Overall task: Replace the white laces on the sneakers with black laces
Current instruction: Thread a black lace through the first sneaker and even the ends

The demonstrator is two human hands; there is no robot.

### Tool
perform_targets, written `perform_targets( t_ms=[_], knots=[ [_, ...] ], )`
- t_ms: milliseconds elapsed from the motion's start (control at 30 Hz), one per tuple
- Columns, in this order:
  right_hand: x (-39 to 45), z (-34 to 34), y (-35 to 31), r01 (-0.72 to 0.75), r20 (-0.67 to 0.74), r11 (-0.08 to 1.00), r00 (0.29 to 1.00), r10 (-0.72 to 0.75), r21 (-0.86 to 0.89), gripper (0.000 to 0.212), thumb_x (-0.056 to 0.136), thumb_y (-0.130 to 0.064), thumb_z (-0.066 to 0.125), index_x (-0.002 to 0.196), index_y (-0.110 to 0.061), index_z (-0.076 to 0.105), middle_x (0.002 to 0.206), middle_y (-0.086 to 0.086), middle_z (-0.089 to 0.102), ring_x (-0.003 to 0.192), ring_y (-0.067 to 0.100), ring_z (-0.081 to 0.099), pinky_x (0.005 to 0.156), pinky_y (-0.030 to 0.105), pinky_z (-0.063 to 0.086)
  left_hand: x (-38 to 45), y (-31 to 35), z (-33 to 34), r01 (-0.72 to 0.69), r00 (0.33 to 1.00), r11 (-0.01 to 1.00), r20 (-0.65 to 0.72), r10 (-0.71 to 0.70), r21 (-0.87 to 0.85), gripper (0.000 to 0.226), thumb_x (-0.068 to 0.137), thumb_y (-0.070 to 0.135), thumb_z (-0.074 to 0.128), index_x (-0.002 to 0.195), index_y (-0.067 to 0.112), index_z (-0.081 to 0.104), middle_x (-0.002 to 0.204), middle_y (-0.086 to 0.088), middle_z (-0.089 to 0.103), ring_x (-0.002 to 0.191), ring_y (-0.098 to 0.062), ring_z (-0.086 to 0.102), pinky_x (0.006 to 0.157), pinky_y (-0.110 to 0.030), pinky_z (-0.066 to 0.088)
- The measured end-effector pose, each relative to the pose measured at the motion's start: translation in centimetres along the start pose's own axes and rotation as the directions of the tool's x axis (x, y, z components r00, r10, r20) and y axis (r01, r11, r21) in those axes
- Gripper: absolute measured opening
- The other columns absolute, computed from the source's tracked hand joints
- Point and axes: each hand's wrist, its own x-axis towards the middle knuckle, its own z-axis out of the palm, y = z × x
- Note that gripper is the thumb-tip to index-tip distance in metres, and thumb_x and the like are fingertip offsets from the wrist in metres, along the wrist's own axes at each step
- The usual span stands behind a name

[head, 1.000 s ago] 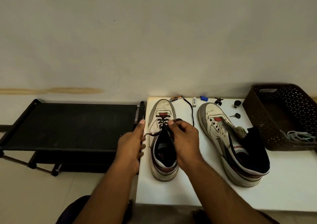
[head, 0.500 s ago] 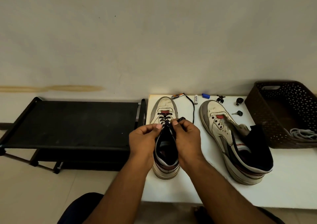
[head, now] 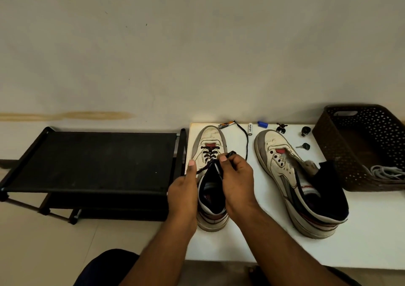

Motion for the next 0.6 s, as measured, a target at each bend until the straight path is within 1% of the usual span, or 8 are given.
perform_targets(
  t_ms=[67,100,200,267,333,467,533,600],
  knots=[
    [-0.4,0.1,0.0,0.075,0.019,0.996,0.997,-0.075,-0.039,0.016,0.098,-0.02,0.052,0.094,-0.016,0.067,0.092,0.003,0.07,0.09,0.019,0.067,0.083,0.035,0.057,-0.1,0.1,0.3,-0.028,0.997,0.99,0.067,0.037,-0.137,0.028,0.092,0.042,0.059,0.093,0.016,0.07,0.086,-0.002,0.072,0.073,-0.012,0.068,0.054,-0.021,0.053],
    [-0.6,0.0,0.0,0.123,0.033,0.99,0.992,-0.121,-0.063,0.015,0.098,-0.019,0.052,0.096,-0.015,0.066,0.092,0.003,0.07,0.089,0.017,0.066,0.081,0.03,0.056,-0.1,0.3,0.4,-0.035,0.995,0.978,0.088,0.055,-0.206,0.019,0.091,0.033,0.063,0.094,0.016,0.072,0.085,-0.002,0.074,0.073,-0.013,0.071,0.057,-0.023,0.057],
    [-0.8,-0.1,0.1,0.203,0.061,0.973,0.979,-0.197,-0.11,0.013,0.097,-0.018,0.053,0.097,-0.014,0.065,0.093,0.002,0.068,0.087,0.014,0.064,0.077,0.023,0.052,0.4,0.4,0.8,-0.061,0.996,0.955,0.049,0.079,-0.289,0.008,0.087,0.013,0.068,0.093,0.011,0.073,0.077,0.001,0.075,0.068,-0.009,0.072,0.07,-0.03,0.06],
    [-0.8,0.0,0.2,0.21,0.052,0.97,0.977,-0.205,-0.126,0.012,0.097,-0.017,0.053,0.096,-0.014,0.065,0.093,0.003,0.068,0.086,0.014,0.063,0.075,0.022,0.05,0.9,0.4,0.9,-0.078,0.996,0.943,0.007,0.085,-0.325,0.006,0.089,0.013,0.066,0.091,0.009,0.071,0.073,0.001,0.073,0.063,-0.006,0.069,0.065,-0.029,0.059],
    [-1.0,0.0,0.5,0.215,0.037,0.971,0.977,-0.212,-0.108,0.016,0.098,-0.019,0.051,0.092,-0.013,0.064,0.09,0.003,0.068,0.084,0.012,0.064,0.073,0.022,0.051,1.2,0.1,1.1,-0.072,0.997,0.921,-0.034,0.063,-0.382,0.008,0.091,0.015,0.064,0.087,0.01,0.07,0.073,0.0,0.07,0.064,-0.009,0.067,0.062,-0.029,0.057],
    [-1.2,-0.2,0.7,0.215,-0.002,0.973,0.976,-0.216,-0.088,0.026,0.101,-0.022,0.044,0.083,-0.015,0.062,0.081,-0.004,0.066,0.075,0.0,0.063,0.065,0.012,0.048,1.8,-0.4,1.6,-0.054,0.996,0.895,-0.084,0.019,-0.444,0.01,0.092,0.013,0.063,0.085,0.007,0.069,0.077,-0.008,0.069,0.071,-0.019,0.067,0.069,-0.036,0.06],
    [-0.8,-0.1,0.8,0.166,-0.03,0.985,0.986,-0.167,-0.04,0.029,0.101,-0.022,0.044,0.078,-0.016,0.061,0.078,-0.003,0.065,0.077,0.006,0.062,0.067,0.017,0.047,2.1,-0.4,1.7,-0.044,0.996,0.873,-0.091,0.0,-0.486,0.008,0.092,0.011,0.063,0.091,0.004,0.068,0.079,-0.01,0.071,0.071,-0.02,0.069,0.071,-0.039,0.06],
    [-0.5,0.0,0.9,0.077,-0.06,0.996,0.995,-0.073,0.052,0.032,0.101,-0.021,0.044,0.074,-0.015,0.061,0.076,0.001,0.064,0.078,0.015,0.061,0.069,0.024,0.048,2.4,-0.5,1.7,-0.031,0.994,0.859,-0.107,-0.027,-0.511,0.007,0.092,0.011,0.063,0.091,0.005,0.067,0.076,-0.008,0.072,0.066,-0.019,0.071,0.068,-0.037,0.06]
  ],
)
